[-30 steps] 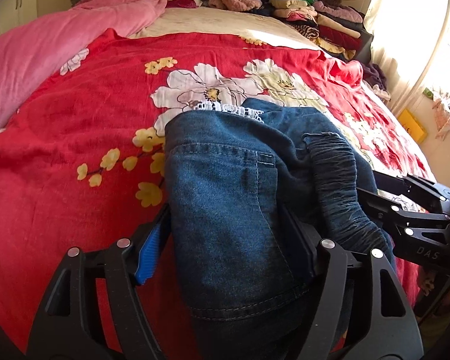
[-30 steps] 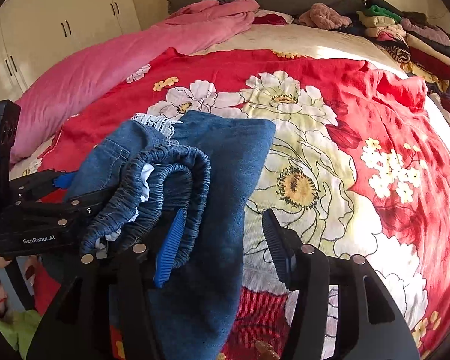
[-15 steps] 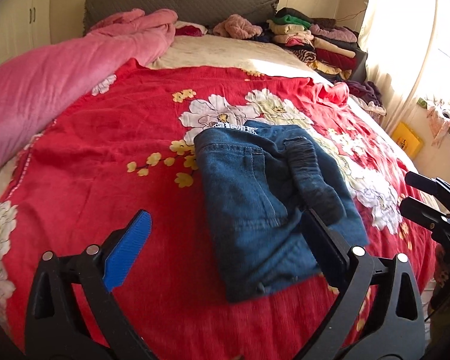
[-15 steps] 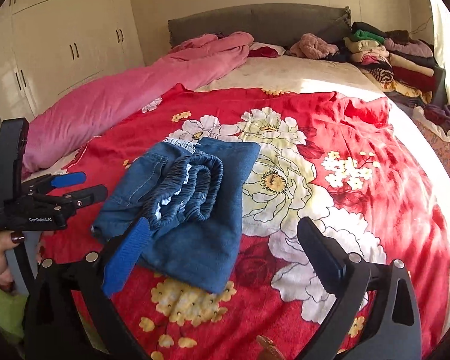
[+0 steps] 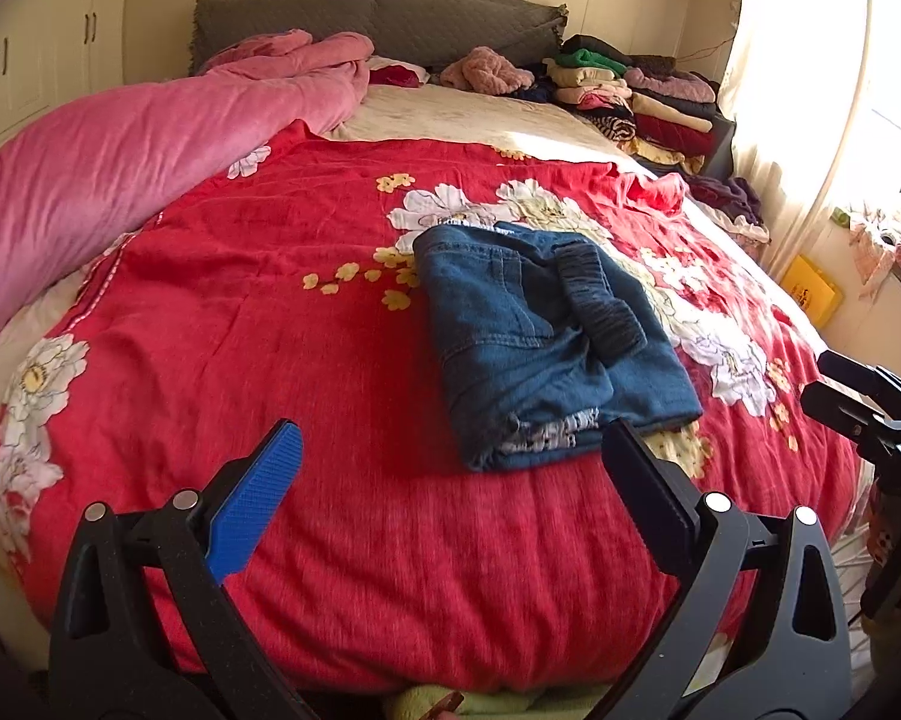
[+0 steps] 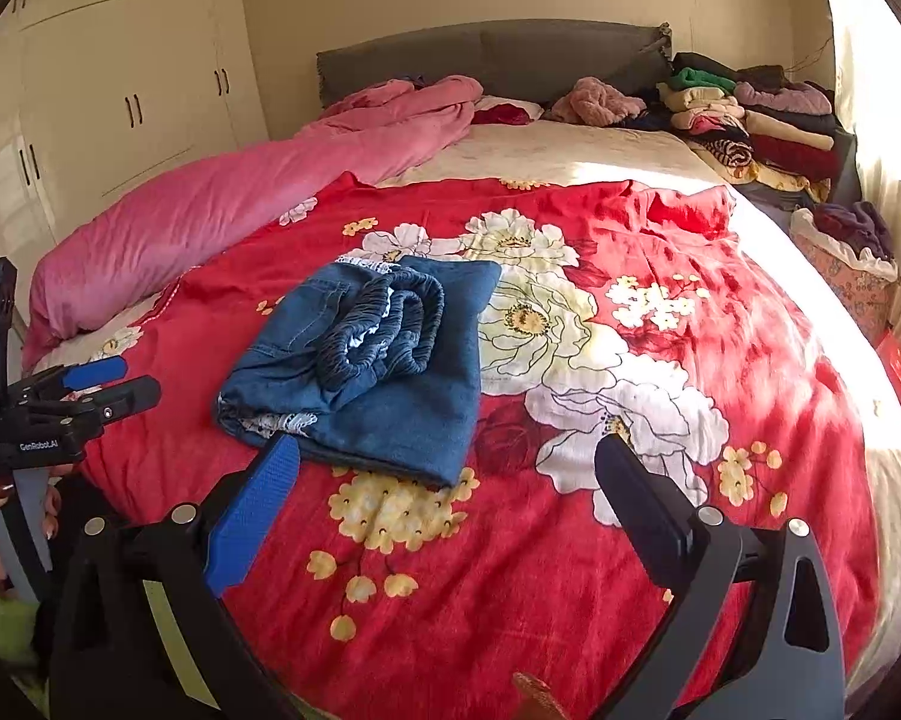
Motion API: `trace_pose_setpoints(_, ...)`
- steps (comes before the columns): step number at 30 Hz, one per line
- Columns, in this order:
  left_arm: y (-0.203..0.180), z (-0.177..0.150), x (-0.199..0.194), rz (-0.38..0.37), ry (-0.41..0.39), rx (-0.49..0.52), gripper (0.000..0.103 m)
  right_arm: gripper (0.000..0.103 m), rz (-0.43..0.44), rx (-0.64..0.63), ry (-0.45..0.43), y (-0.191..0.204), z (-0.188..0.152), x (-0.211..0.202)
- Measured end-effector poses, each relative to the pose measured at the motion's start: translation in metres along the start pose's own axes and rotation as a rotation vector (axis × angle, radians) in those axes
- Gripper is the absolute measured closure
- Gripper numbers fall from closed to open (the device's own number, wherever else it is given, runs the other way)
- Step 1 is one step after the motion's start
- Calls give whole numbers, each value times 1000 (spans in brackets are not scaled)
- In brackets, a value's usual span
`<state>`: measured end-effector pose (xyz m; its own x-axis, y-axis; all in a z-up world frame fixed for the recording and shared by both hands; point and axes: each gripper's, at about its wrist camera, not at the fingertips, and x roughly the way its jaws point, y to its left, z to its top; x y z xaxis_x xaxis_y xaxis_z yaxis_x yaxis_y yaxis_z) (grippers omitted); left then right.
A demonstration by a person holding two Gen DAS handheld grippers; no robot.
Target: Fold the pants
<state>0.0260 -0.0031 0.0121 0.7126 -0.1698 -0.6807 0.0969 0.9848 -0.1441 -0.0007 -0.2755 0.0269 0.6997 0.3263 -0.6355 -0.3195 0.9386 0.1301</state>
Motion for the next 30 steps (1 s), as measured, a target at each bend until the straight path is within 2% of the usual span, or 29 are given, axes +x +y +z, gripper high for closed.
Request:
trace_pose_setpoints(8, 2, -19, 8, -27, 50, -31, 9, 5, -3, -18, 58, 14, -17, 12)
trace_pose_setpoints(13, -2, -26, 13, -17, 72, -24, 9, 5, 11, -9, 80, 15, -23, 21)
trace_pose_setpoints(30, -2, -29, 17, -3, 94, -21, 9, 5, 28, -13, 94, 19, -23, 25)
